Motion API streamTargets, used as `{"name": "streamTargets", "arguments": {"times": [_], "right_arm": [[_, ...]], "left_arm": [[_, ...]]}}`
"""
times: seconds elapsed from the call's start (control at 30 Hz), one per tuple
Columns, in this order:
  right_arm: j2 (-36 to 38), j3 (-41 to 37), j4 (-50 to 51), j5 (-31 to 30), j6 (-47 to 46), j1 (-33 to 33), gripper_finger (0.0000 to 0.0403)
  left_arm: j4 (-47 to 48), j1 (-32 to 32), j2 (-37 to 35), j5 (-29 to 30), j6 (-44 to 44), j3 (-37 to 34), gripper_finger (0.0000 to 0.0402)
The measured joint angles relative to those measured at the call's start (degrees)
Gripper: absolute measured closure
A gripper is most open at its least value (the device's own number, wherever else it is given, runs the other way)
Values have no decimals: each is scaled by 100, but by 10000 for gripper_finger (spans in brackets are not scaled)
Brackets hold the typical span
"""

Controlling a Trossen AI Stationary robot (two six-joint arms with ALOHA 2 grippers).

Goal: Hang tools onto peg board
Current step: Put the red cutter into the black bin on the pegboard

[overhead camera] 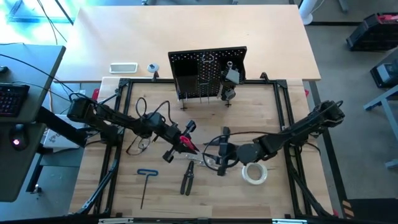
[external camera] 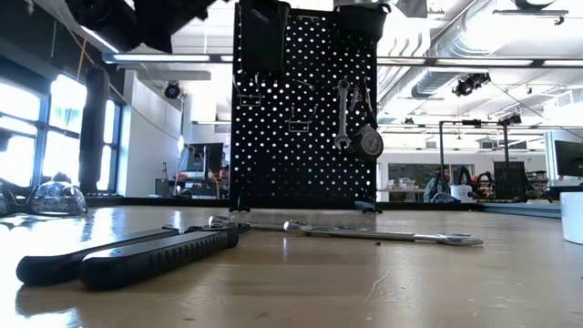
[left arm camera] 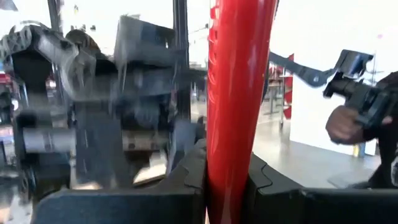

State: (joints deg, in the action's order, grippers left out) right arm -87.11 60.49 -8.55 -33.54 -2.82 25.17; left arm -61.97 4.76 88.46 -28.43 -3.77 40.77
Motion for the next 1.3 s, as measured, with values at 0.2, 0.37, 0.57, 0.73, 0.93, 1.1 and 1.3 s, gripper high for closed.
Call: {"name": "streamTargets", "arguments": {"times": [0.2, 0.37, 0.57, 0.73, 0.93, 1.1, 1.3], "right_arm": [[-47, -335, -275, -299, -715, -72, 244], [-75, -610, -1403, -41, -485, -251, 244], [-324, -623, -1915, 581, -314, -567, 244], [-457, -621, -2052, 763, -317, -702, 244], [-462, -619, -1995, 803, -373, -730, 244], [-435, -614, -1281, 588, -764, -635, 245], [-438, -613, -996, 619, -1022, -540, 245]], "left_arm": [[99, -27, -85, 86, 362, 9, 378], [244, -31, -69, 308, 492, 9, 378], [227, -33, -71, 424, 581, 7, 378], [267, -35, -71, 537, 688, 4, 378], [550, -49, -67, 727, 898, -2, 378], [590, -99, -65, 726, 894, -7, 378], [629, -162, -65, 802, 941, -7, 378]]}}
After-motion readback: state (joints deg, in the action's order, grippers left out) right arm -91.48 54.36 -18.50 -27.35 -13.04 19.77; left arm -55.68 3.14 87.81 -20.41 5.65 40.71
